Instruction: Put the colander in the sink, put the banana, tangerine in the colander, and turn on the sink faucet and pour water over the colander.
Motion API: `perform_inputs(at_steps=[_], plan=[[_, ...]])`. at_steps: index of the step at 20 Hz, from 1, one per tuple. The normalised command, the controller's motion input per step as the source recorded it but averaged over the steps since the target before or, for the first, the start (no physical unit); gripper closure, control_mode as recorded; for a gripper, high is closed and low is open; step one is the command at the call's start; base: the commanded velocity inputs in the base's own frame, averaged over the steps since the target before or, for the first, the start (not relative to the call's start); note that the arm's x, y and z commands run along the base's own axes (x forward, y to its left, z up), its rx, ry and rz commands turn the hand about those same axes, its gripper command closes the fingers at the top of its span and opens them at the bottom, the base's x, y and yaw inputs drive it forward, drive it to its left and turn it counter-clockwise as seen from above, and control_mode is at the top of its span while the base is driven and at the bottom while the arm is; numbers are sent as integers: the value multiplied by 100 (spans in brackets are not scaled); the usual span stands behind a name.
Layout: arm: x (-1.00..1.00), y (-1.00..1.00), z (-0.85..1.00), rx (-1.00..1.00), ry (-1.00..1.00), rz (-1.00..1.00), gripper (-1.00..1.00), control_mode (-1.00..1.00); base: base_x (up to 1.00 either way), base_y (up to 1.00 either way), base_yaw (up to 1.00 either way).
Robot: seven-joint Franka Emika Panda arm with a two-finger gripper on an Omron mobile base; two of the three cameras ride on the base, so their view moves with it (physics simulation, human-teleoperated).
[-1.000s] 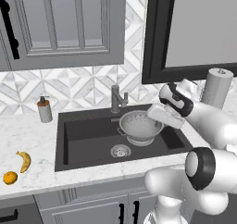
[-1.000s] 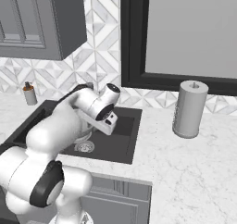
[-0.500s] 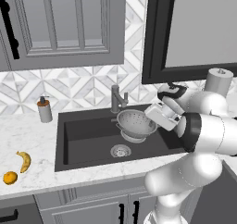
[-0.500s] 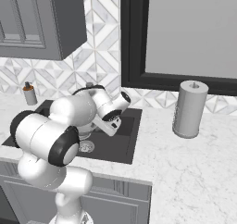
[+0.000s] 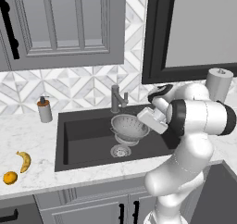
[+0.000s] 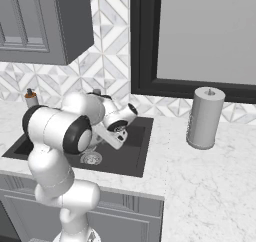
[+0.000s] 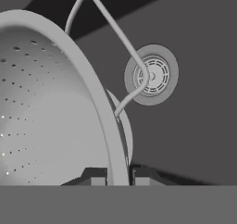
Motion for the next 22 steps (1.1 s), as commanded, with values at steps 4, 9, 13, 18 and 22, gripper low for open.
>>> perform_inputs(at_steps=[4,9,13,18,22], plan=[[17,5,-46,0,0,0,100,-100,0,0,0],[11,0,-40,-1,4,0,100,-100,0,0,0],[2,0,-34,-3,1,2,100,-100,0,0,0],[4,3,-32,-3,10,1,100,-100,0,0,0],[11,1,-23,-5,6,1,100,-100,0,0,0]])
